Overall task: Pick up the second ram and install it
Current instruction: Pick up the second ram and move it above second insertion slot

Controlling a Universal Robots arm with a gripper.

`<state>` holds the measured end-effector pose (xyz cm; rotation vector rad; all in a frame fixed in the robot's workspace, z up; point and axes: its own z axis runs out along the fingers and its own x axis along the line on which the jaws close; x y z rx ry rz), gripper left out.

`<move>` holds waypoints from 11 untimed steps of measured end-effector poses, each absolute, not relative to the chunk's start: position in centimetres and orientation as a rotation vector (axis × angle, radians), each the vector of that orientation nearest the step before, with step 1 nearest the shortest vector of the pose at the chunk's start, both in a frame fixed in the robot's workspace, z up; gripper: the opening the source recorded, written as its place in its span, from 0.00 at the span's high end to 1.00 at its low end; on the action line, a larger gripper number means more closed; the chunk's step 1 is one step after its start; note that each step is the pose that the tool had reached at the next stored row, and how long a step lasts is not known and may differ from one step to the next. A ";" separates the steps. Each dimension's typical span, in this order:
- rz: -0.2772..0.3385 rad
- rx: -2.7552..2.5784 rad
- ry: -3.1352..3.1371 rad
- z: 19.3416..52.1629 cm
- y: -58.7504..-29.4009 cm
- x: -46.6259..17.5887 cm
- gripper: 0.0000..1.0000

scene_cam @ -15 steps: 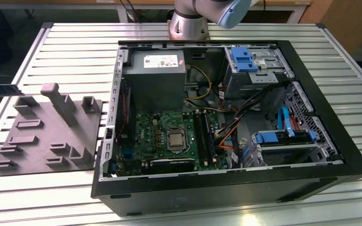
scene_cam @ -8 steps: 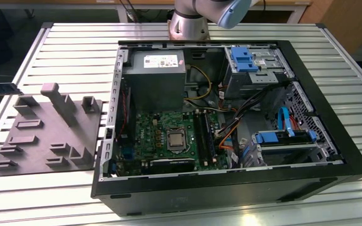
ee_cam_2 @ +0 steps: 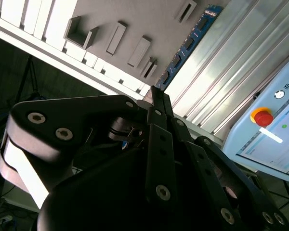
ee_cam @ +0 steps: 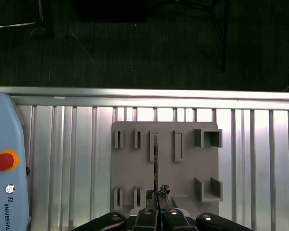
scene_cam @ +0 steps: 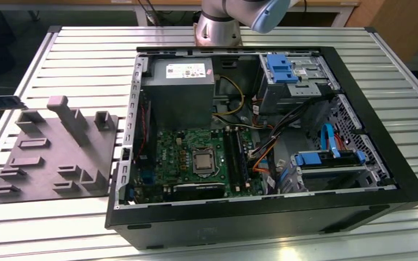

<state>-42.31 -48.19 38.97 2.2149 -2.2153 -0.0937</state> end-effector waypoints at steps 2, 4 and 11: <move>-0.094 2.215 -2.215 39.0 -48.2 -42.2 0.88; -0.094 2.215 -2.215 39.0 -48.2 -42.1 0.88; -0.094 2.215 -2.215 39.0 -48.2 -41.6 0.88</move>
